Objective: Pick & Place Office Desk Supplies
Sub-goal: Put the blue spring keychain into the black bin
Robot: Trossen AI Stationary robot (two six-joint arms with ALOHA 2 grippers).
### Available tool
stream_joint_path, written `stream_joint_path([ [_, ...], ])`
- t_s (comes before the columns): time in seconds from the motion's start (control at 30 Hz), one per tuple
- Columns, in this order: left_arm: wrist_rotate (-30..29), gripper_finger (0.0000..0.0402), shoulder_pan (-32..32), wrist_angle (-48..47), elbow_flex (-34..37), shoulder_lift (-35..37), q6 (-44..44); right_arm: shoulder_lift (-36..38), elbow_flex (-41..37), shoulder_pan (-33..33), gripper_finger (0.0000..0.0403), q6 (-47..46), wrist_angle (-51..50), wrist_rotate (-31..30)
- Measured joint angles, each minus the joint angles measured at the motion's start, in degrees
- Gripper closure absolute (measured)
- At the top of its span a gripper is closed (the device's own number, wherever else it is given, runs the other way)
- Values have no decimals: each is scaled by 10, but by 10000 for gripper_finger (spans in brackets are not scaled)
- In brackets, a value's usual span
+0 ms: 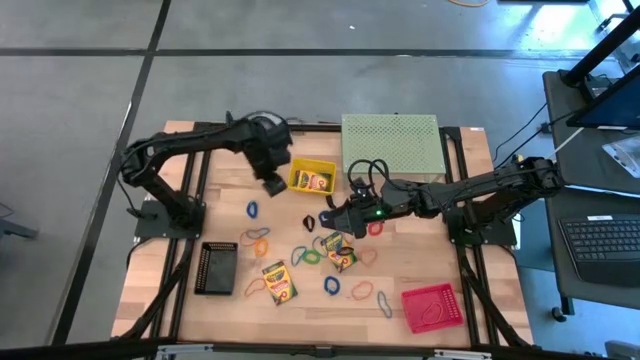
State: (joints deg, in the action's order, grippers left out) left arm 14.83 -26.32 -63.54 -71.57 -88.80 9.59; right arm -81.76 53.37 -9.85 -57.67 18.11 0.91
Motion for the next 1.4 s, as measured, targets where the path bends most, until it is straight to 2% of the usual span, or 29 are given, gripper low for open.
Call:
stream_joint_path([
  [0.13, -111, 258, 52, -80, 10, 3, 68, 0, 0, 2, 84, 0, 0, 0],
  [0.27, -179, 258, 92, -59, 46, 8, 149, 0, 0, 6, 84, 0, 0, 0],
  [0.43, -184, 258, 126, 20, 118, 11, 224, 0, 0, 13, 84, -1, -1, 2],
  [0.53, -185, 258, 137, 34, 155, 11, 259, 0, 0, 20, 84, 0, -1, 10],
  [0.73, -187, 258, 139, 56, 197, 11, 340, 0, 0, 38, 84, 11, -1, 90],
  [0.87, -174, 258, 139, 109, 205, 11, 370, 0, 0, 52, 84, 8, -1, 161],
  [0.97, -178, 258, 139, 136, 206, 11, 378, 3, 0, 64, 84, 12, -1, 192],
  [1.4, -202, 258, 139, 132, 206, 10, 402, 16, 1, 79, 84, 42, -1, 197],
])
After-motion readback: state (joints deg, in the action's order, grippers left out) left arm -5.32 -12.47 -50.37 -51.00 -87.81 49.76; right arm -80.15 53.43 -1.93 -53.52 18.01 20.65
